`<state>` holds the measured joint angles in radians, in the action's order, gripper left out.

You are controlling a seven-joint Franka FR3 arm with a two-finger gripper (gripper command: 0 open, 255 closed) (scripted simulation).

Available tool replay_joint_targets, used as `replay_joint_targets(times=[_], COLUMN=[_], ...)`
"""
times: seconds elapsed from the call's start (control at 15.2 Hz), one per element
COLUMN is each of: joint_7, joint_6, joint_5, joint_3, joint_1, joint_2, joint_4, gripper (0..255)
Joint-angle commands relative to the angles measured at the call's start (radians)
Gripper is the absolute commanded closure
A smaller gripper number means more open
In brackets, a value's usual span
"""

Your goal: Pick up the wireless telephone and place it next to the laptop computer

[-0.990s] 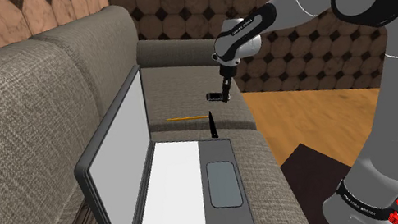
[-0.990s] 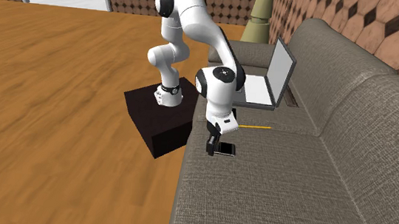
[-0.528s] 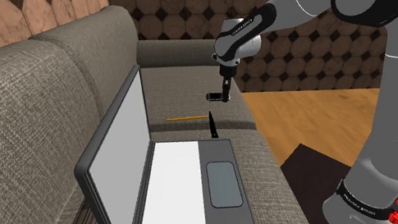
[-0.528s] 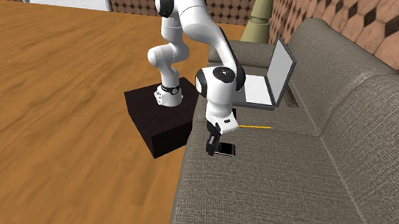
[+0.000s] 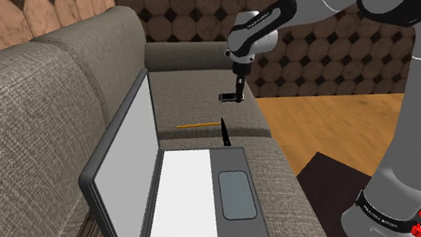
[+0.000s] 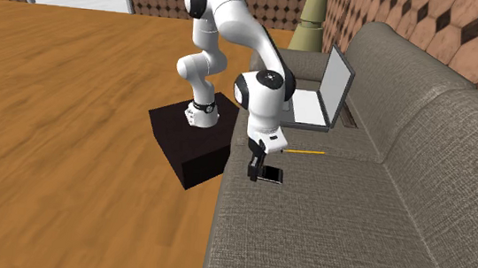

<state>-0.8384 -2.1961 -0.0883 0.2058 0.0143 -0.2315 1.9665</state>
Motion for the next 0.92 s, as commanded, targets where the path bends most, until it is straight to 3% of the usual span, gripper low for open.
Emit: replay_joint_targets(times=[0.0, 0.86], joint_7=[0.005, 0.022], joint_6=[0.022, 0.181], joint_5=[0.004, 0.026], joint_3=[0.001, 0.005], joint_1=[0.002, 0.005], joint_2=[0.014, 0.080], joint_4=[-0.008, -0.103], gripper=[255, 255])
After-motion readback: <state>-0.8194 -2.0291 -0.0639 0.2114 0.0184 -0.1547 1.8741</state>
